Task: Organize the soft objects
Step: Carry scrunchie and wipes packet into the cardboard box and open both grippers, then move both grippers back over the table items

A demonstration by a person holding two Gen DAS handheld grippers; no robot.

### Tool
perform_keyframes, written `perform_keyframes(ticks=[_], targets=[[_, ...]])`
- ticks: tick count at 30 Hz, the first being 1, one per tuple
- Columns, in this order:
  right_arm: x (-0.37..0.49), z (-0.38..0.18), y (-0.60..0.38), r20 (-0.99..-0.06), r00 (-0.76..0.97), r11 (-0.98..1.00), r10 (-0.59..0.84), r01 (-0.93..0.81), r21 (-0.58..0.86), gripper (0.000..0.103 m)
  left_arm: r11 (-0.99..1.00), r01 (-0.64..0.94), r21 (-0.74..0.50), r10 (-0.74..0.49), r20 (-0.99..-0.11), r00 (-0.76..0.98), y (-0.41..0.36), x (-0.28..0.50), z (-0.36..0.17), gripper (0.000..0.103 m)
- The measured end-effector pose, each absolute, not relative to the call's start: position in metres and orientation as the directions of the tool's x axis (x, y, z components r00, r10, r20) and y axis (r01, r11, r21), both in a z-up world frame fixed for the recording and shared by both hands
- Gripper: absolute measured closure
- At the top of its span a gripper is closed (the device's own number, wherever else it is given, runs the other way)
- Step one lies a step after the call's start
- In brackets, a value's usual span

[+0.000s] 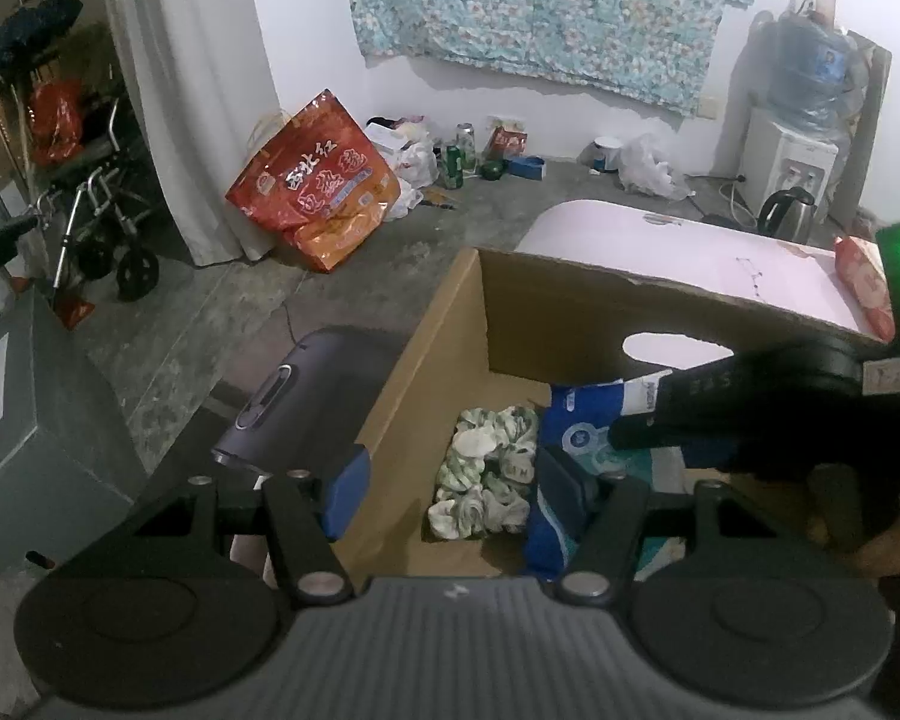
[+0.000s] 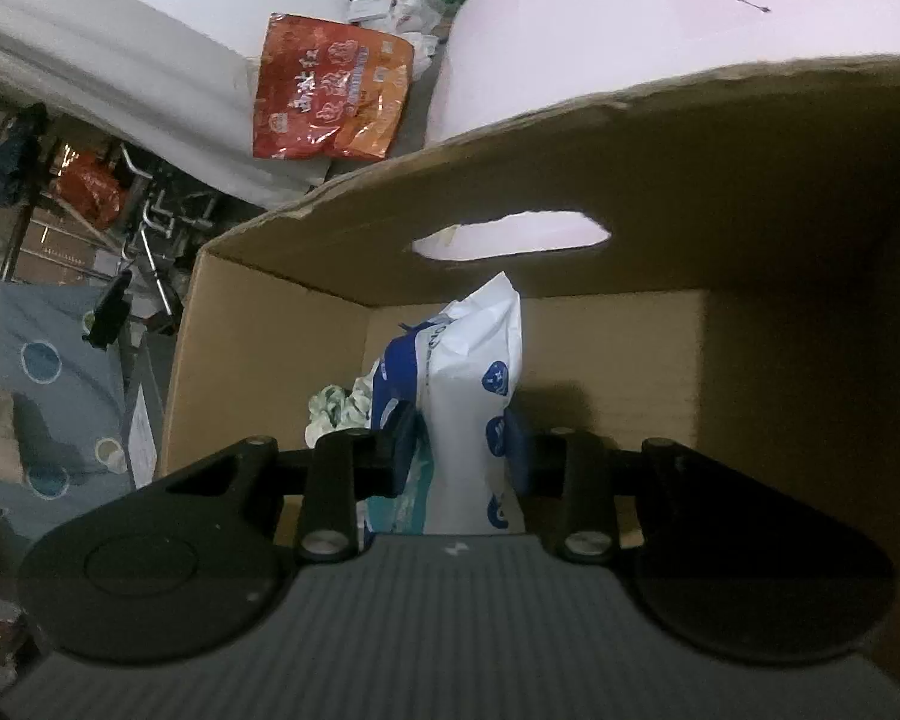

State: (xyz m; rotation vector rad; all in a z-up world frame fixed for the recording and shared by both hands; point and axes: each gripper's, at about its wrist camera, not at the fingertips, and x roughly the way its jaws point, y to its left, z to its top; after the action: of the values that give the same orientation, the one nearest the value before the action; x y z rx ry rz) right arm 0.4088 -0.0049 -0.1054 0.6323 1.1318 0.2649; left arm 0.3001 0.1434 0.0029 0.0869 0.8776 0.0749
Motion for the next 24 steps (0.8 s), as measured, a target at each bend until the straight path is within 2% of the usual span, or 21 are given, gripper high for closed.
perform_keyframes(ticks=[2,3,4,5,7,10,14,16,21,24], targets=[[0.409,-0.098,-0.002,-0.773,0.394,0.817,0.498,0.085,0.57,0.061,0.994,-0.029,0.105,0.099,-0.764,0.638,0.143,0.299,0.005,0.039],[0.407,-0.092,-0.001,-0.775,0.387,0.821,0.5,0.073,0.566,0.05,0.994,-0.03,0.103,0.098,-0.763,0.639,0.143,0.297,0.006,0.039],[0.406,-0.085,-0.002,-0.777,0.389,0.827,0.495,0.063,0.559,0.044,0.994,-0.031,0.101,0.097,-0.763,0.639,0.142,0.295,0.007,0.039],[0.403,-0.076,-0.004,-0.776,0.401,0.834,0.487,0.048,0.549,0.043,0.995,-0.033,0.098,0.096,-0.762,0.64,0.142,0.294,0.009,0.039],[0.398,-0.058,-0.01,-0.756,0.426,0.83,0.497,0.02,0.557,0.033,0.995,-0.035,0.088,0.09,-0.759,0.645,0.141,0.29,0.015,0.037],[0.388,-0.031,-0.031,-0.709,0.463,0.801,0.532,-0.004,0.599,0.032,0.997,-0.029,0.073,0.074,-0.748,0.659,0.136,0.277,0.027,0.036],[0.353,0.011,-0.079,-0.601,0.516,0.725,0.611,-0.058,0.687,0.032,0.998,0.007,0.066,0.044,-0.733,0.679,0.122,0.251,0.048,0.035],[0.324,0.032,-0.108,-0.554,0.54,0.703,0.633,-0.103,0.703,0.032,0.997,0.039,0.064,0.019,-0.724,0.689,0.109,0.232,0.059,0.03],[0.221,0.077,-0.207,-0.458,0.618,0.691,0.639,-0.2,0.694,0.027,0.98,0.196,0.022,-0.126,-0.695,0.708,0.067,0.176,0.084,0.02],[0.15,0.091,-0.272,-0.42,0.682,0.708,0.598,-0.204,0.676,0.024,0.956,0.292,-0.004,-0.215,-0.687,0.694,0.033,0.147,0.09,0.019]])
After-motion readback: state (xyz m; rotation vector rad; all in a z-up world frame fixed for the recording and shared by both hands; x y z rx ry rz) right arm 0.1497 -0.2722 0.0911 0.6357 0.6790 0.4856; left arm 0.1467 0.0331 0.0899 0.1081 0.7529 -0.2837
